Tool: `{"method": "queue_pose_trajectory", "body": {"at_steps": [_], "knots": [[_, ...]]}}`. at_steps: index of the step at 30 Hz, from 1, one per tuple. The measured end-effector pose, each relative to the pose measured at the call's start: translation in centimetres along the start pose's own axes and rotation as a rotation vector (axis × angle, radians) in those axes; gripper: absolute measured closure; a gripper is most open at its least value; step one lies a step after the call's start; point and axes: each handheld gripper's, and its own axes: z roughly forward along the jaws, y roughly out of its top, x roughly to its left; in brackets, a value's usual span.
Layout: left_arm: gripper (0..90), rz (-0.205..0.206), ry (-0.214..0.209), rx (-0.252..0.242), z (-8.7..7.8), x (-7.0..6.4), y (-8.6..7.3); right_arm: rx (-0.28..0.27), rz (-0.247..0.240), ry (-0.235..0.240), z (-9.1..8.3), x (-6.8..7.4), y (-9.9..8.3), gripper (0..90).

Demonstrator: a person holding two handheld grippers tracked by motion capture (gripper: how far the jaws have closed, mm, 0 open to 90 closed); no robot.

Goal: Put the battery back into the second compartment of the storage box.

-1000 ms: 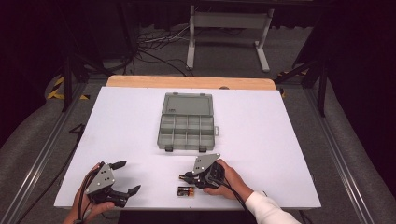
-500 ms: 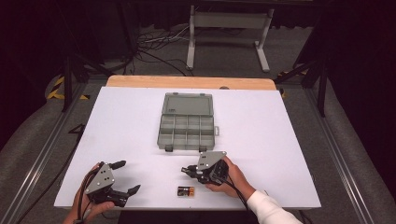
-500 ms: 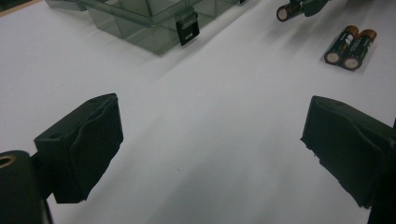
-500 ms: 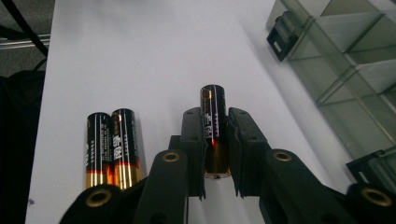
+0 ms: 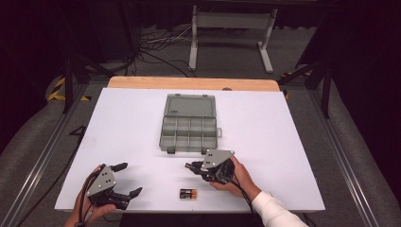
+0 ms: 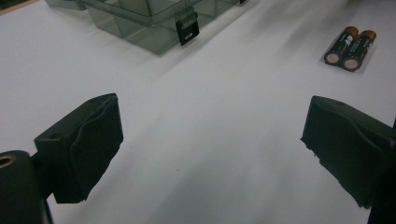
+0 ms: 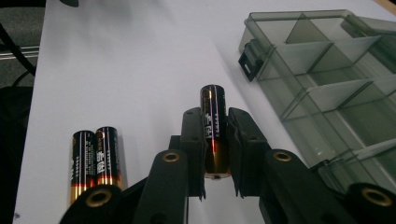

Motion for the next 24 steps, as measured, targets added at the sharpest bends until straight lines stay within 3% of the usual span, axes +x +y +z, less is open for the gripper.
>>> {"method": "queue_pose_trajectory", "body": {"at_steps": [11, 24], "knots": [[5.6, -0.001, 0.001, -0.001, 0.0, 0.0, 0.0, -0.050, 0.019, -0.055, -0.9, -1.5, 0.9, 77.8], [5.6, -0.001, -0.002, -0.005, 0.3, 0.2, 0.1, -0.099, 0.062, -0.123, -1.2, -4.3, 2.2, 77.8]]}}
